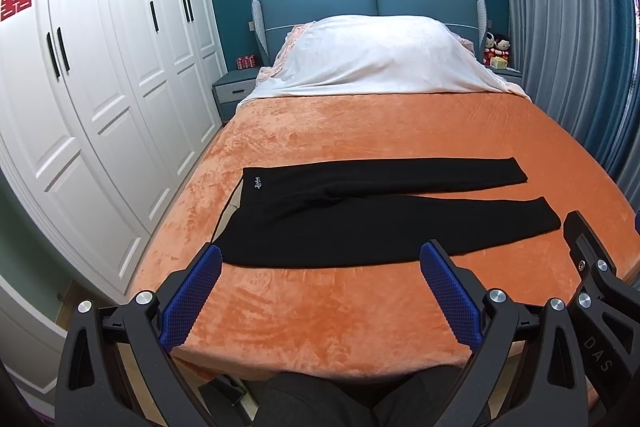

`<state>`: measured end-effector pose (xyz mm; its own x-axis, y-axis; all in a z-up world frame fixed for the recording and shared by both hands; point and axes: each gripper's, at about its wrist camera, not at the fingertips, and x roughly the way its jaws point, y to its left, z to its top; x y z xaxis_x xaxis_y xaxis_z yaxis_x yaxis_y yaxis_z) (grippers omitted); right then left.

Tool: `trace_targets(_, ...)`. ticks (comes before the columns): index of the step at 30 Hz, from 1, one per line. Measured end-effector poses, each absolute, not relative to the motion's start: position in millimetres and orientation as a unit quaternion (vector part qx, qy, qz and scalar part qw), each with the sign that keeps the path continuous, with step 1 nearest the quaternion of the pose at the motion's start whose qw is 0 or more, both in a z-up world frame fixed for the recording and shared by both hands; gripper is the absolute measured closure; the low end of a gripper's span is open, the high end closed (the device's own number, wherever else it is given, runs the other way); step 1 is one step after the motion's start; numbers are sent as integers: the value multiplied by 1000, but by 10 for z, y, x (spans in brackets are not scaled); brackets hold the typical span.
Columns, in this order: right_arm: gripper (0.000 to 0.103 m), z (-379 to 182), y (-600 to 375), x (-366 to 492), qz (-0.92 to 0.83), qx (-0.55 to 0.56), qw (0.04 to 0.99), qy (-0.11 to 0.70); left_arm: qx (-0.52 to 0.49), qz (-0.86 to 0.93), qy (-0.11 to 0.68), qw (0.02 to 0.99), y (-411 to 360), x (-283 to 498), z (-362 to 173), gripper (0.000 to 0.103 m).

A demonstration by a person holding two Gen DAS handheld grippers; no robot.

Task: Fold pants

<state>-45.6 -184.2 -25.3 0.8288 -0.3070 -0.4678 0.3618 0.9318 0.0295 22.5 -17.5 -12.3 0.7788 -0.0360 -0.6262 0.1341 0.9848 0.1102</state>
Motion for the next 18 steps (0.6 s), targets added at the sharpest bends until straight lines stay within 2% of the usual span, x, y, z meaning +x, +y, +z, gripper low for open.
trace_targets(18, 5, -468, -1886, -217, -175, 61, 948, 260, 80, -47, 355, 930, -226, 483, -415, 5)
